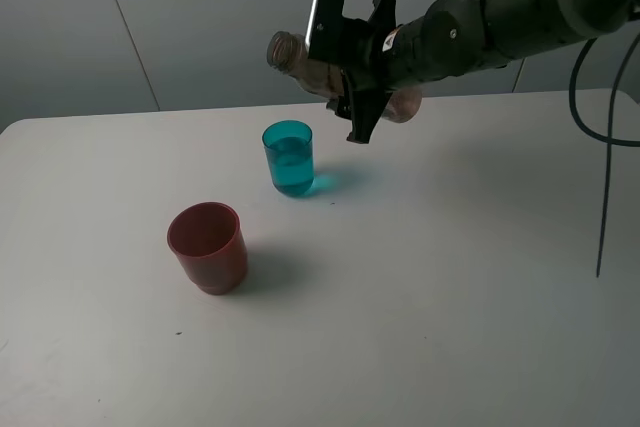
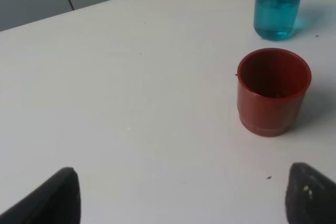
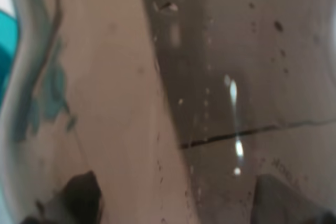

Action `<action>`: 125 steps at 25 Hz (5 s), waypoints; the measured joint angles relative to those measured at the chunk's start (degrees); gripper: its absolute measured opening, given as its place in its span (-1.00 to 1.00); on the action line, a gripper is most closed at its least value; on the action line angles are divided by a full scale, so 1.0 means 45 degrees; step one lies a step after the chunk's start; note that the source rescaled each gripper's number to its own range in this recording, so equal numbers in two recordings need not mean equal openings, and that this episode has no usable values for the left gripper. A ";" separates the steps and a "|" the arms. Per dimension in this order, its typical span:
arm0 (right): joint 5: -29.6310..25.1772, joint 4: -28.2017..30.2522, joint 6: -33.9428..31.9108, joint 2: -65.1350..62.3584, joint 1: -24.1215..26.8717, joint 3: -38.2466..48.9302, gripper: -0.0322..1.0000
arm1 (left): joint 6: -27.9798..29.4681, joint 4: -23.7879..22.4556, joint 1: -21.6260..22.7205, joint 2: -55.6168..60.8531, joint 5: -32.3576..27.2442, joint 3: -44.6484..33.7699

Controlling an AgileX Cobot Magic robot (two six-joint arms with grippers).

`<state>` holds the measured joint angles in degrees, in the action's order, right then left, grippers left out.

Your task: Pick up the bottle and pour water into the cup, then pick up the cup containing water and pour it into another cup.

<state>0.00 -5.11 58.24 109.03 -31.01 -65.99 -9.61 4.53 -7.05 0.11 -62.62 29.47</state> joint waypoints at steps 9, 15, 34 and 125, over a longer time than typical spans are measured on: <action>0.1663 0.4384 -1.0321 -0.0776 0.1138 0.2259 -0.92 | 0.0000 0.0000 0.0000 0.0000 0.0000 0.0000; 0.4736 0.4326 -1.2943 -0.0882 0.1837 0.4447 -0.92 | 0.0000 0.0000 0.0000 0.0000 0.0000 0.0000; 0.9966 0.1871 -1.0940 0.0140 0.3265 0.6797 -0.92 | 0.0000 0.0000 0.0000 0.0000 0.0000 0.0000; 0.1909 0.4403 -1.5853 -1.1066 0.2272 0.6844 0.99 | 0.0000 0.0000 0.0000 0.0000 0.0000 0.0000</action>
<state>8.59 14.70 -13.09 59.23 -20.79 -35.19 -9.61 4.53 -7.05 0.11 -62.62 29.47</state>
